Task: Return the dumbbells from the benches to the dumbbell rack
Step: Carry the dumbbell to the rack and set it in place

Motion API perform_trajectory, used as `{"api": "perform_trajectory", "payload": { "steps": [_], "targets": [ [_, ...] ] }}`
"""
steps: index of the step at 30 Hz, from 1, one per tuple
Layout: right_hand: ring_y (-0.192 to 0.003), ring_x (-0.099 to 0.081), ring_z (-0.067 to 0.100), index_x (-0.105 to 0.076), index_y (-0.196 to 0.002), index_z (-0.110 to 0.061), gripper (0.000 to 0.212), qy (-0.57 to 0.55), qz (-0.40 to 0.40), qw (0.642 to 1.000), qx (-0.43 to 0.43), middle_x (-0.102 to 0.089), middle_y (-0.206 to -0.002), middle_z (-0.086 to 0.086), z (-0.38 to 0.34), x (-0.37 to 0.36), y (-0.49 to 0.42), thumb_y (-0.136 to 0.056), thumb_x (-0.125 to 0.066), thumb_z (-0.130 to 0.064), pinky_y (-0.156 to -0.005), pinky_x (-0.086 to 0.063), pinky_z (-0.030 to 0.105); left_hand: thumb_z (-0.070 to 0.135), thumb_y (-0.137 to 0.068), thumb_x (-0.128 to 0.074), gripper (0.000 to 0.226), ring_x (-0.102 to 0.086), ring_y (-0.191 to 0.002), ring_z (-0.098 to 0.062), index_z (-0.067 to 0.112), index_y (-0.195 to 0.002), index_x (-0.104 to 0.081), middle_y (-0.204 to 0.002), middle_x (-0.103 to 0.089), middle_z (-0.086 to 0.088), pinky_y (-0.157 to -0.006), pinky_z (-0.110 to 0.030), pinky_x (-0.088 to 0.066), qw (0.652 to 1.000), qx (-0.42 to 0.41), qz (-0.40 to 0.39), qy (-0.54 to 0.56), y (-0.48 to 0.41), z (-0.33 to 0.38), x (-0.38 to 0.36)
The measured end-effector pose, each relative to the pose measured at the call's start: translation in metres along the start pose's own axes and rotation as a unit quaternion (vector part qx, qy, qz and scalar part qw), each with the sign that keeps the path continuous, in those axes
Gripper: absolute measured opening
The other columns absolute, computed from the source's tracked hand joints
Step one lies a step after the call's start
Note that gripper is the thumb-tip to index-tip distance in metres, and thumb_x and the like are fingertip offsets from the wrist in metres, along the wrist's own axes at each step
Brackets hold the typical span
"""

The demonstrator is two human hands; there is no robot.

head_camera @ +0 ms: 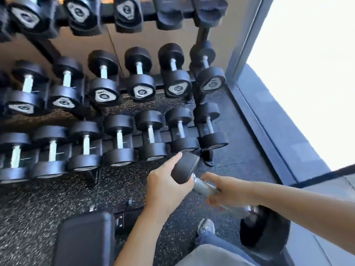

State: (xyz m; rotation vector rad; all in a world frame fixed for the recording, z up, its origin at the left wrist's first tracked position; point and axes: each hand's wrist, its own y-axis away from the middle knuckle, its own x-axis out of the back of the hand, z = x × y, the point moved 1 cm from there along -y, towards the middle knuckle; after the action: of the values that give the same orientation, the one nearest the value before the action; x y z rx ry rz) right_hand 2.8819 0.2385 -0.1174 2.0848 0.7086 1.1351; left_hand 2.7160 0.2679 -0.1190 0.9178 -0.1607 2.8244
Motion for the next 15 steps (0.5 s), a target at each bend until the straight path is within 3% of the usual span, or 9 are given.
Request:
{"api": "perform_trajectory", "payload": {
  "steps": [4,8,15],
  "targets": [
    [-0.089,-0.062,0.026,-0.031,-0.128,-0.027,0.046,0.001,0.012,1.0,-0.006,-0.064,-0.106,0.013,0.054,0.043,0.001,-0.089,-0.055,-0.026,-0.077,-0.048,0.036,0.026,-0.063,-0.08,0.061,-0.056,-0.101,-0.002,0.02,-0.12,-0.059,-0.114,-0.065,0.005,-0.089,-0.011,-0.039,1.0,-0.015,0.0,0.002,-0.029,0.042,-0.049],
    [-0.08,-0.061,0.023,-0.032,-0.127,-0.028,0.046,-0.02,0.042,0.999,0.002,-0.062,-0.094,0.005,0.088,0.076,0.0,-0.089,-0.057,-0.025,-0.076,-0.049,0.034,0.027,-0.062,-0.08,0.062,-0.06,-0.1,-0.007,0.021,-0.12,-0.059,-0.111,-0.067,0.003,-0.088,-0.024,-0.045,1.0,-0.017,-0.006,-0.003,-0.056,0.07,-0.08],
    [-0.082,-0.062,0.021,-0.028,-0.132,-0.034,0.051,-0.054,0.05,0.997,0.016,-0.061,-0.09,0.002,0.119,0.114,-0.015,-0.09,-0.056,-0.028,-0.081,-0.048,0.035,0.025,-0.062,-0.08,0.062,-0.057,-0.097,0.002,0.022,-0.12,-0.06,-0.112,-0.066,0.006,-0.086,-0.013,-0.042,0.999,-0.019,-0.043,0.012,-0.106,0.086,-0.108]
  ]
}}
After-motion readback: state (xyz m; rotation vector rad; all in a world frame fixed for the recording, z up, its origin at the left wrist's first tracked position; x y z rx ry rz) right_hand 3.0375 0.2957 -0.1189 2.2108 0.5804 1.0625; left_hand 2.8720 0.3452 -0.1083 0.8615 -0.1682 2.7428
